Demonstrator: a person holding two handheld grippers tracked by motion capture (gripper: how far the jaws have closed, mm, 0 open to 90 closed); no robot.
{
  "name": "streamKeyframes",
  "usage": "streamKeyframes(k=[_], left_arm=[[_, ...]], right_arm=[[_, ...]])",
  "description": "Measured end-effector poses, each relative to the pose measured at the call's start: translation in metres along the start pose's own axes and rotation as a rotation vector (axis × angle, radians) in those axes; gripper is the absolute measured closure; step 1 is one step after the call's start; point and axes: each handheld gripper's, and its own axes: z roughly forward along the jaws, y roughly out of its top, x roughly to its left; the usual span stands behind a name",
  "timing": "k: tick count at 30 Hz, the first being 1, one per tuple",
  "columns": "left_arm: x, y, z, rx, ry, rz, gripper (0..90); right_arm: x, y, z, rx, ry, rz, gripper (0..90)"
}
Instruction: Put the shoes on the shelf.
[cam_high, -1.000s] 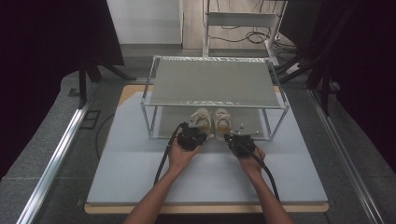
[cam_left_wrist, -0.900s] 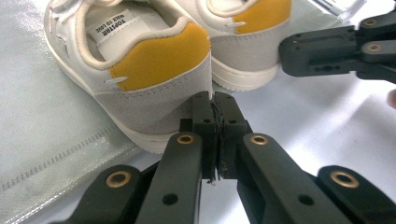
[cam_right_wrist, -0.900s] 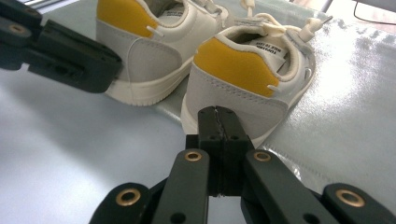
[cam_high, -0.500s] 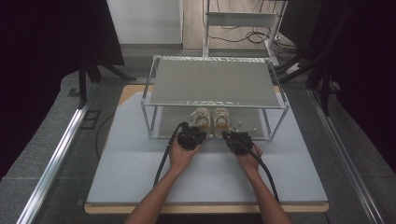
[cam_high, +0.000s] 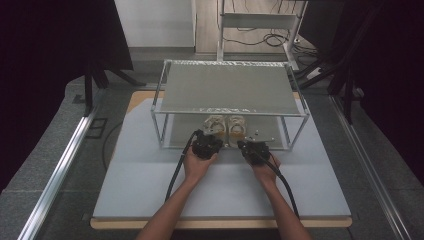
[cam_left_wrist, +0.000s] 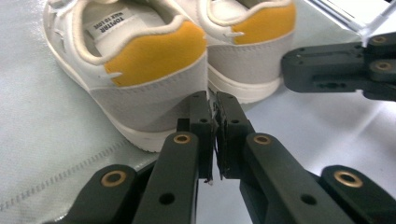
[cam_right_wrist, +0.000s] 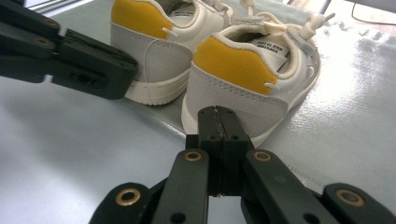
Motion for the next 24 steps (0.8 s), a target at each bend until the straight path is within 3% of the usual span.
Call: streamKeyframes(k=[3,5,10,12,13,14,15,17,19,24], left_arm=[[0.001,-0.002,-0.011,-0.030,0.001,0.024,86.4],[0.008,-0.006,-0.022,-0.052,0.018,0.006,86.9],[0.028,-0.012,-0.032,-0.067,0.063,-0.034,87.5],[0.035,-0.013,-0.029,-0.052,0.079,-0.041,87.5],[0.037,-0.013,-0.025,-0.045,0.085,-0.069,87.5],[0.045,-0.012,-0.021,-0.030,0.079,-0.015,87.5],[0.046,-0.012,-0.017,-0.020,0.080,-0.020,87.5],[0.045,-0.012,-0.007,-0.003,0.092,-0.083,87.3],[0.046,-0.009,-0.002,0.000,0.090,-0.085,87.3],[0.048,-0.002,0.003,0.009,0.094,-0.089,88.0]], right_arm=[[-0.002,0.000,-0.006,-0.025,-0.023,-0.007,89.5],[-0.008,0.002,-0.013,-0.045,-0.052,0.001,89.5],[-0.025,0.001,-0.013,-0.031,-0.097,0.038,89.4],[-0.028,-0.001,-0.008,-0.015,-0.109,0.042,89.4],[-0.029,-0.001,-0.005,-0.008,-0.111,0.046,89.4],[-0.031,-0.002,-0.001,-0.006,-0.121,0.044,89.4],[-0.032,-0.003,0.002,-0.002,-0.123,0.049,89.4],[-0.033,-0.004,0.008,0.004,-0.129,0.056,89.4],[-0.035,-0.008,0.018,0.022,-0.125,0.073,89.4],[-0.034,-0.004,0.020,0.022,-0.123,0.070,89.4]])
